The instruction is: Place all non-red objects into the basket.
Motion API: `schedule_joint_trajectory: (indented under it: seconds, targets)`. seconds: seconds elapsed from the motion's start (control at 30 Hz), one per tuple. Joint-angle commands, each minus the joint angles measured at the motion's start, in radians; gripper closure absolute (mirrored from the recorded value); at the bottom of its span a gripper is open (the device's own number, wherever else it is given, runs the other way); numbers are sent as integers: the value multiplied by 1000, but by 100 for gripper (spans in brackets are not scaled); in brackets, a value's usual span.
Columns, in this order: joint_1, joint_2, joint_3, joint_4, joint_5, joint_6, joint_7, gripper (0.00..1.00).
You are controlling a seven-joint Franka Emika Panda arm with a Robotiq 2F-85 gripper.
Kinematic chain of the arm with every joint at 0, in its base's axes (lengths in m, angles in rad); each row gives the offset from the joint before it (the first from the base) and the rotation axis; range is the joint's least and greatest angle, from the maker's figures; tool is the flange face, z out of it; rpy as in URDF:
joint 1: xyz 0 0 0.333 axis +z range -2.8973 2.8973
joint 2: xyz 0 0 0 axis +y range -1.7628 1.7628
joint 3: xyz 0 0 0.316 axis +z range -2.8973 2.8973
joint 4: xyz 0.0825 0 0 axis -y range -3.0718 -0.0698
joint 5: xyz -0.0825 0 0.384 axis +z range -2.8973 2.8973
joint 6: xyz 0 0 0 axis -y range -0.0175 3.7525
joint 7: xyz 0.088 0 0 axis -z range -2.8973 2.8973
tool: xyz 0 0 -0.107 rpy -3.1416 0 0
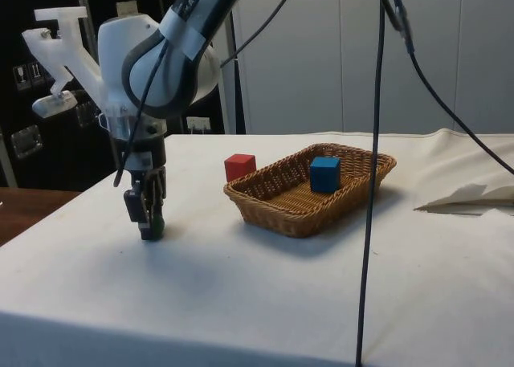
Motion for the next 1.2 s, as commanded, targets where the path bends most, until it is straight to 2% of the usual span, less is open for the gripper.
schedule_joint_trajectory:
  seconds: [0.0, 0.17, 0.33, 0.4, 0.43, 0.63, 0.7, 1.0, 1.03, 1.07, 1.17]
  targets:
    - [1, 0, -2, -1, -1, 2, 3, 100]
    - [1, 0, -2, -1, -1, 2, 3, 100]
    - [1, -43, 0, -13, 1, -23, 5, 100]
    - [0, -29, 0, -3, 0, -19, 2, 100]
    - [0, -57, 0, -18, 1, -32, 5, 100]
    - [0, -113, 1, -43, 2, -59, 4, 100]
    - [0, -109, 0, -40, 0, -58, 3, 100]
    - [-8, -188, 7, -88, 10, -70, -12, 100]
    - [-1, -178, 0, -78, 0, -77, -2, 100]
    - [-9, -193, 7, -93, 10, -70, -15, 100]
    - [-12, -224, 8, -117, 12, -69, -27, 100]
